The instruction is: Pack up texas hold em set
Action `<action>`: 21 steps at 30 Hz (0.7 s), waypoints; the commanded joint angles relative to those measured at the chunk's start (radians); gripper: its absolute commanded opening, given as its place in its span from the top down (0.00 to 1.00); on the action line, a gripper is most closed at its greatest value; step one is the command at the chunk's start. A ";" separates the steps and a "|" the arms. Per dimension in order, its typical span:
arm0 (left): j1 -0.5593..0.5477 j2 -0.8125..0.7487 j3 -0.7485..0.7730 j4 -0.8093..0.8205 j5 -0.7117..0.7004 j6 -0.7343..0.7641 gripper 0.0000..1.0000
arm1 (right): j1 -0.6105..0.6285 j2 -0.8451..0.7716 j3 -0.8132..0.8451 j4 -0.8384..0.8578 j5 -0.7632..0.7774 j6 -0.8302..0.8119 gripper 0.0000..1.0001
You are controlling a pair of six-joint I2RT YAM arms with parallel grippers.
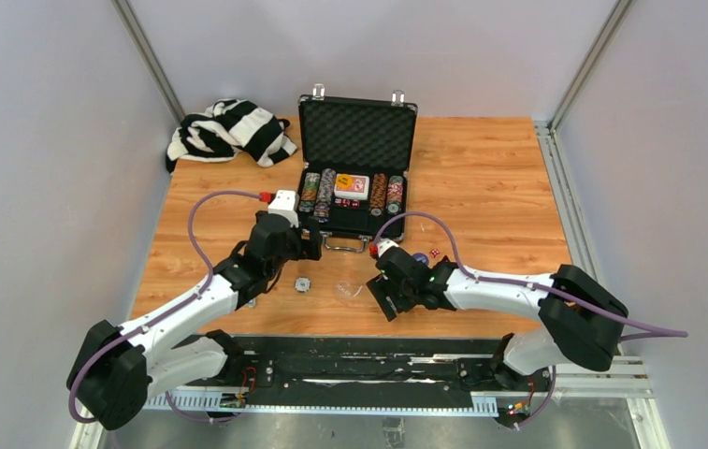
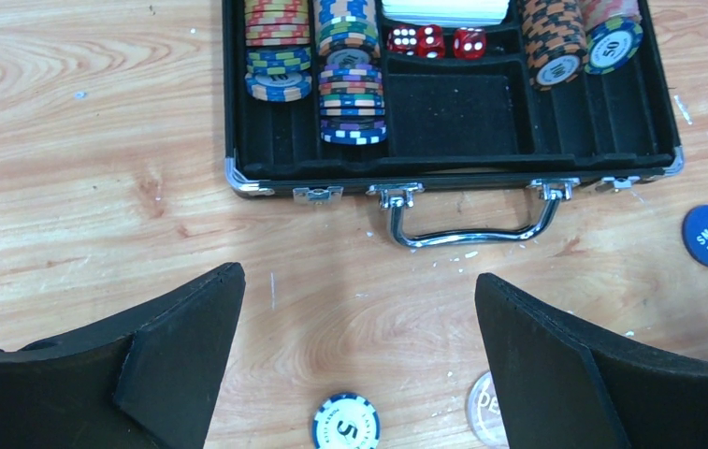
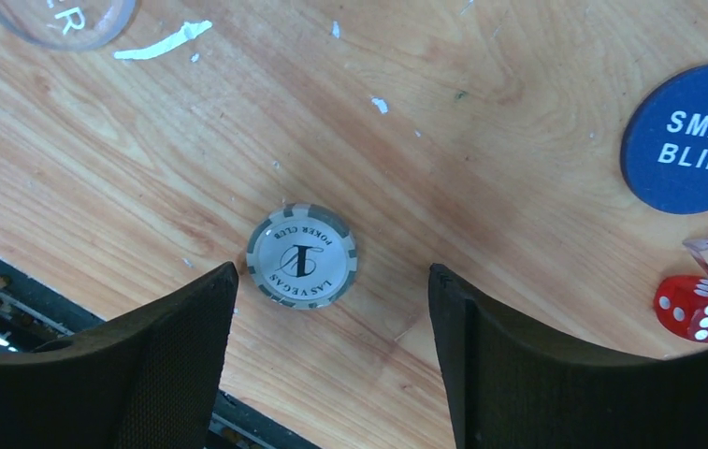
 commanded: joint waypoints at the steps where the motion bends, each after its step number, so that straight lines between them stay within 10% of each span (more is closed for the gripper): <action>1: -0.007 -0.014 0.029 -0.028 -0.050 -0.010 0.02 | 0.016 0.039 0.010 -0.011 0.036 0.016 0.27; 21: -0.007 0.021 0.068 -0.106 -0.093 -0.061 0.02 | 0.082 0.066 0.042 -0.102 0.120 0.076 0.55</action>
